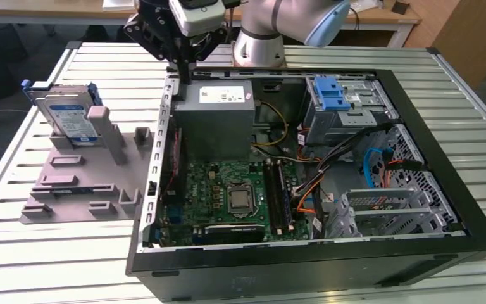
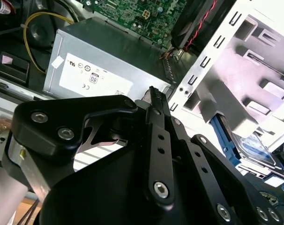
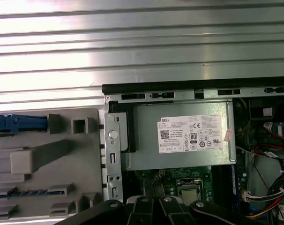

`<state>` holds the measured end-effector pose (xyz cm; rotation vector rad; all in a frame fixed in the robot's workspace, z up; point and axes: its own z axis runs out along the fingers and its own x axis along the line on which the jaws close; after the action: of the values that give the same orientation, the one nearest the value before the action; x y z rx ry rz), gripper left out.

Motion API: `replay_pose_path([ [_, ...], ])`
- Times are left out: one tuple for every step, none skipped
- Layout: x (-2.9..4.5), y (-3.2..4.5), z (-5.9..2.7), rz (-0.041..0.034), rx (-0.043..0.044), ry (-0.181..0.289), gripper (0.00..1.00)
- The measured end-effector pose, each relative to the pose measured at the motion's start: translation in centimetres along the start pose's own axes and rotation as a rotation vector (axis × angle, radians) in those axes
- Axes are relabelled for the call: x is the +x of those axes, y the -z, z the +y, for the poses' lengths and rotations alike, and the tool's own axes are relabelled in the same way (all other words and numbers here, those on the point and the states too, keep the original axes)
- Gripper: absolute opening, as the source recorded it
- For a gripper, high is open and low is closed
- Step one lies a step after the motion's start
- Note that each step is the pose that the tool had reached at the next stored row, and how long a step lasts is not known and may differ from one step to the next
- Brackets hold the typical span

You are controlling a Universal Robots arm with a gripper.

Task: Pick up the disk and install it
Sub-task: 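Reach for the disk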

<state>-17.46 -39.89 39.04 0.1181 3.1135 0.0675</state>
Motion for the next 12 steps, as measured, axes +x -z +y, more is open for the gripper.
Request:
replay_pose_path([
  [0.08,0.0,-0.01,0.0,0.0,0.0,0.11],
  [0.17,-0.01,-0.01,0.0,0.0,0.0,0.11],
  [0.29,-0.01,-0.02,0.0,0.0,0.0,0.11],
  [0.42,-0.01,-0.03,0.0,0.0,0.0,0.11],
  [0.57,-0.01,-0.04,0.0,0.0,0.0,0.11],
  [0.72,-0.01,-0.04,0.0,0.0,0.0,0.11],
  [0.88,-0.01,-0.03,0.0,0.0,0.0,0.11],
  [1.04,-0.02,-0.01,-0.0001,-0.0001,0.0,0.11],
  [1.19,-0.02,0.01,-0.0001,-0.0001,0.0,0.11],
  [1.35,-0.03,0.06,-0.0001,-0.0001,0.0,0.11],
  [1.5,-0.03,0.12,-0.0001,-0.0001,0.0,0.11],
  [1.66,-0.02,0.18,0.0001,0.0001,0.0,0.11],
])
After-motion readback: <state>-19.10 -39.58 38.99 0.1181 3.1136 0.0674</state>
